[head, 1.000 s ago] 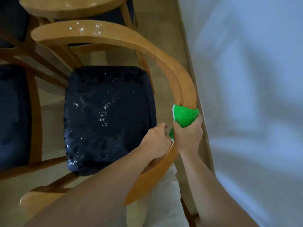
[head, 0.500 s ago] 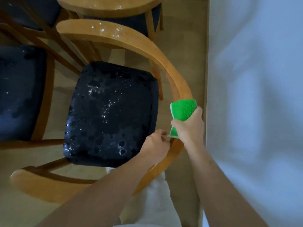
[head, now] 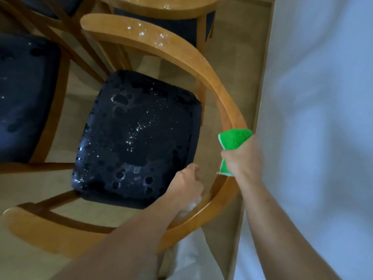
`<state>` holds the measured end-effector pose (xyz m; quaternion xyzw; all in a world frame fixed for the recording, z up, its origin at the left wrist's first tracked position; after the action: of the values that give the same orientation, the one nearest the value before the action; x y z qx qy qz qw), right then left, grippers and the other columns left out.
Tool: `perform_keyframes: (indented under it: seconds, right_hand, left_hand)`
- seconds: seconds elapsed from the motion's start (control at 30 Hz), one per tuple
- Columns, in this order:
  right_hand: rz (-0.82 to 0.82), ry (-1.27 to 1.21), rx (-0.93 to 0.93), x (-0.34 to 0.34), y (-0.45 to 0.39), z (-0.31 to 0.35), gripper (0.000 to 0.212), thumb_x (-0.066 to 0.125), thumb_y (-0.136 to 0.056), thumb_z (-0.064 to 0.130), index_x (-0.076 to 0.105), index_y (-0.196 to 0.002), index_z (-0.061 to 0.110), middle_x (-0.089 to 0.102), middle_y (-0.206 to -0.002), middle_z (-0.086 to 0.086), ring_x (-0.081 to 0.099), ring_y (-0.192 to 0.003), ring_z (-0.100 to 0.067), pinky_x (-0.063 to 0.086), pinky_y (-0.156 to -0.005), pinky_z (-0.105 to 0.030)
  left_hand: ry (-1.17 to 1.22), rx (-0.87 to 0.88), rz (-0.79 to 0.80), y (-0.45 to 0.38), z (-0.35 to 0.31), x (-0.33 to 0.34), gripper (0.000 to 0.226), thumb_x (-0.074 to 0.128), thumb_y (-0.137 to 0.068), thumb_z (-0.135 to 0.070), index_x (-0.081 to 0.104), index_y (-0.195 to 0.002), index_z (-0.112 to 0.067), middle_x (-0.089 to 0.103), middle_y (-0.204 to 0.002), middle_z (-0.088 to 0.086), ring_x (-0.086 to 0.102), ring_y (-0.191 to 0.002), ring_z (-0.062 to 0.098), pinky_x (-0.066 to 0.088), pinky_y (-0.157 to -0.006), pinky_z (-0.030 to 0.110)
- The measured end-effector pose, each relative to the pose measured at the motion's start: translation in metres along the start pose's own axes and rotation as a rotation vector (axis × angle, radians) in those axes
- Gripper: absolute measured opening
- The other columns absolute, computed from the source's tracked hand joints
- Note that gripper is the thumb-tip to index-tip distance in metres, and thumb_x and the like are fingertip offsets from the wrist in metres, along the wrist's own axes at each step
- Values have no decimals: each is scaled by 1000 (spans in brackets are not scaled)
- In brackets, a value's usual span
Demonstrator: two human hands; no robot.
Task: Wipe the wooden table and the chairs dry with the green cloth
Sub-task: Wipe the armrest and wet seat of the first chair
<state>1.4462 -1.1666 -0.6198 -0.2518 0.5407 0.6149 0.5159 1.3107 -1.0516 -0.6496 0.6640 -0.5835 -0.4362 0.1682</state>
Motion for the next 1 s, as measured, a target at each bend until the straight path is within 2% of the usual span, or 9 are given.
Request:
perform_keyframes:
  seconds: [0.13, 0.27, 0.33, 0.43, 0.57, 0.73, 0.8, 0.87, 1.0]
  right_hand:
    - [135, 232, -56, -1, -49, 40, 68, 83, -67, 33, 47, -120, 13, 51, -95, -5, 59, -91, -30, 38, -67, -30]
    - [205, 299, -124, 10, -89, 78, 62, 82, -66, 29, 52, -117, 11, 57, -95, -8, 58, -88, -30, 42, -68, -30]
    - [265, 276, -158, 16, -103, 89, 64, 83, -62, 29, 51, -115, 12, 51, -85, -5, 54, -82, -28, 42, -68, -32]
    - [339, 152, -175, 17, -113, 88, 62, 81, -56, 33, 51, -107, 14, 55, -89, -3, 56, -81, -24, 43, -65, -32]
    - [386, -24, -206, 12, -98, 69, 50, 71, -58, 38, 52, -101, 20, 59, -88, 0, 58, -75, -19, 40, -58, -30]
    - [398, -16, -212, 4, -71, 32, 46, 67, -75, 46, 43, -104, 19, 52, -87, 2, 53, -73, -19, 40, -63, -30]
    - [441, 3, -262, 2, -69, 31, 46, 61, -83, 55, 41, -102, 19, 51, -82, 6, 51, -68, -12, 40, -59, -30]
    - [475, 6, -309, 2, -75, 40, 50, 56, -86, 59, 44, -105, 15, 58, -89, 1, 57, -75, -17, 45, -63, -33]
    - [439, 114, -510, 13, -103, 85, 50, 53, -93, 50, 41, -116, 7, 62, -110, -14, 60, -92, -30, 37, -67, -30]
  left_hand:
    - [-8, 43, 16, -14, -6, -17, 43, 41, -92, -12, 43, -134, -22, 61, -105, -2, 60, -75, 6, 54, -65, 25]
    - [19, 102, -8, -27, -12, -29, 40, 43, -93, -15, 43, -132, -23, 61, -104, -4, 60, -74, 5, 49, -59, 19]
    - [36, 99, -15, -30, -13, -30, 35, 42, -94, -17, 46, -128, -20, 60, -102, -5, 58, -76, 6, 47, -60, 18]
    - [58, 70, -36, -34, -22, -28, 27, 40, -96, -17, 49, -121, -15, 53, -86, -11, 58, -75, 9, 48, -61, 19]
    - [127, -8, -42, -39, -46, -20, 32, 38, -96, -14, 49, -126, -14, 59, -97, 0, 61, -81, 16, 46, -57, 18]
    - [311, -111, -101, -51, -91, -10, 40, 41, -91, -10, 53, -127, -20, 61, -117, 2, 58, -102, 17, 50, -84, 29]
    - [395, -124, -167, -57, -109, -14, 30, 40, -88, -7, 60, -108, -18, 64, -100, 2, 60, -88, 16, 51, -73, 29]
    - [433, -125, -232, -63, -123, -22, 23, 40, -87, -7, 60, -93, -16, 63, -88, 4, 59, -79, 17, 48, -61, 28]
    - [482, -139, -316, -71, -127, -36, 26, 44, -91, -9, 51, -79, -32, 55, -77, -12, 52, -67, 3, 38, -48, 9]
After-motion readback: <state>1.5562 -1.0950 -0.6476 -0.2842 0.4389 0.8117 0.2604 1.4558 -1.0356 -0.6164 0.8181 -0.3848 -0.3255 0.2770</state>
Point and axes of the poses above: each hand's wrist, its own y-axis away from the middle knuckle, its own x-axis out of the palm, z = x × y, the point moved 5 cm from there along -y, towards the middle knuckle
